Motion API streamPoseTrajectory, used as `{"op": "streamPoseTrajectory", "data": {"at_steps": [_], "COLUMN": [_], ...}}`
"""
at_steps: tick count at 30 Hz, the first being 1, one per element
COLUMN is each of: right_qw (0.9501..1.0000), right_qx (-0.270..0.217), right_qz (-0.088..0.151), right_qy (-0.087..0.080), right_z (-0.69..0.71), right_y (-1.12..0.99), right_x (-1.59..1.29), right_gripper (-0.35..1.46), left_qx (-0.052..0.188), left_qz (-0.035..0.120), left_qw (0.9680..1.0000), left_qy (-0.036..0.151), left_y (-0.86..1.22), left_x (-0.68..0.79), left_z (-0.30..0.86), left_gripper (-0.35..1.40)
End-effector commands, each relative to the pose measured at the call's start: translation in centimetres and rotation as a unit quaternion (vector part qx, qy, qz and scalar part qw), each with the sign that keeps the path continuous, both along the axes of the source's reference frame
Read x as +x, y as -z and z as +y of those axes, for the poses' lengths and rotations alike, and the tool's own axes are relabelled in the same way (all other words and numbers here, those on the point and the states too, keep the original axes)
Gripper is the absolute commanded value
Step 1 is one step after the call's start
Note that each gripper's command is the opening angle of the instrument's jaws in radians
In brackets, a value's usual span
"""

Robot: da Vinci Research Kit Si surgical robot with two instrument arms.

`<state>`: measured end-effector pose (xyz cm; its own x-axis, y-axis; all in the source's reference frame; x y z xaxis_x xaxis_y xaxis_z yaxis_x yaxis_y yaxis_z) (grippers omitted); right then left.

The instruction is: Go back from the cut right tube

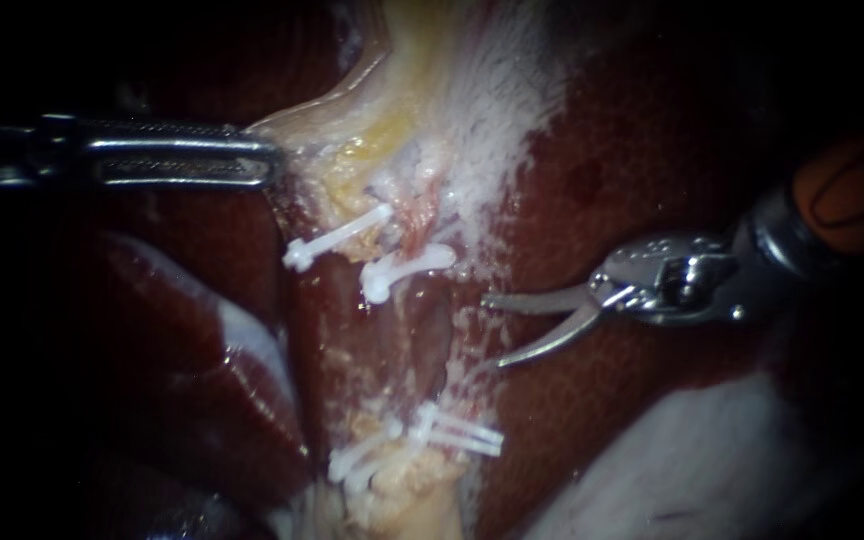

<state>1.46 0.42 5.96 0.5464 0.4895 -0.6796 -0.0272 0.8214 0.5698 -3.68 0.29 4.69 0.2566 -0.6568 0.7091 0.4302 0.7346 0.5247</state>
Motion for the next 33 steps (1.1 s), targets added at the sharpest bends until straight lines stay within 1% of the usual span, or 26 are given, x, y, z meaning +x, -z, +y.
{"op": "streamPoseTrajectory", "data": {"at_steps": [1, 5, 8, 11, 16, 20, 23, 29, 32, 33], "right_qw": [0.9999, 0.999, 0.9981, 0.9979, 0.9979, 0.9979, 0.9979, 0.9978, 0.9978, 0.9978], "right_qx": [-0.016, -0.045, -0.061, -0.064, -0.064, -0.065, -0.065, -0.065, -0.066, -0.066], "right_qz": [0.001, 0.003, 0.005, 0.004, 0.002, 0.002, 0.001, -0.001, -0.001, -0.001], "right_qy": [0.002, 0.006, 0.011, 0.009, 0.006, 0.006, 0.007, 0.008, 0.007, 0.007], "right_z": [0.04, 0.13, 0.17, 0.2, 0.2, 0.19, 0.18, 0.16, 0.16, 0.16], "right_y": [0.02, 0.05, 0.08, 0.11, 0.12, 0.11, 0.11, 0.11, 0.11, 0.11], "right_x": [-0.03, -0.1, -0.17, -0.23, -0.24, -0.24, -0.24, -0.23, -0.23, -0.23], "right_gripper": [1.38, 1.43, 1.43, 1.43, 1.43, 1.43, 1.43, 1.43, 1.43, 1.43], "left_qx": [0.0, 0.0, 0.0, 0.0, -0.001, -0.003, -0.006, -0.005, -0.002, -0.002], "left_qz": [0.0, 0.0, 0.0, 0.0, 0.0, 0.001, 0.0, 0.004, 0.002, 0.004], "left_qw": [1.0, 1.0, 1.0, 1.0, 1.0, 1.0, 1.0, 0.9998, 0.9997, 0.9996], "left_qy": [0.0, 0.0, 0.0, 0.0, -0.001, 0.0, 0.0, -0.02, -0.024, -0.027], "left_y": [-0.01, -0.01, -0.01, -0.01, -0.07, -0.19, -0.29, -0.44, -0.48, -0.49], "left_x": [0.0, 0.0, 0.0, 0.01, 0.01, -0.03, -0.1, -0.33, -0.43, -0.47], "left_z": [0.0, 0.0, 0.0, 0.0, 0.01, -0.01, -0.06, -0.23, -0.31, -0.35], "left_gripper": [-0.35, -0.35, -0.35, -0.35, -0.35, -0.35, -0.35, -0.35, -0.35, -0.35]}}
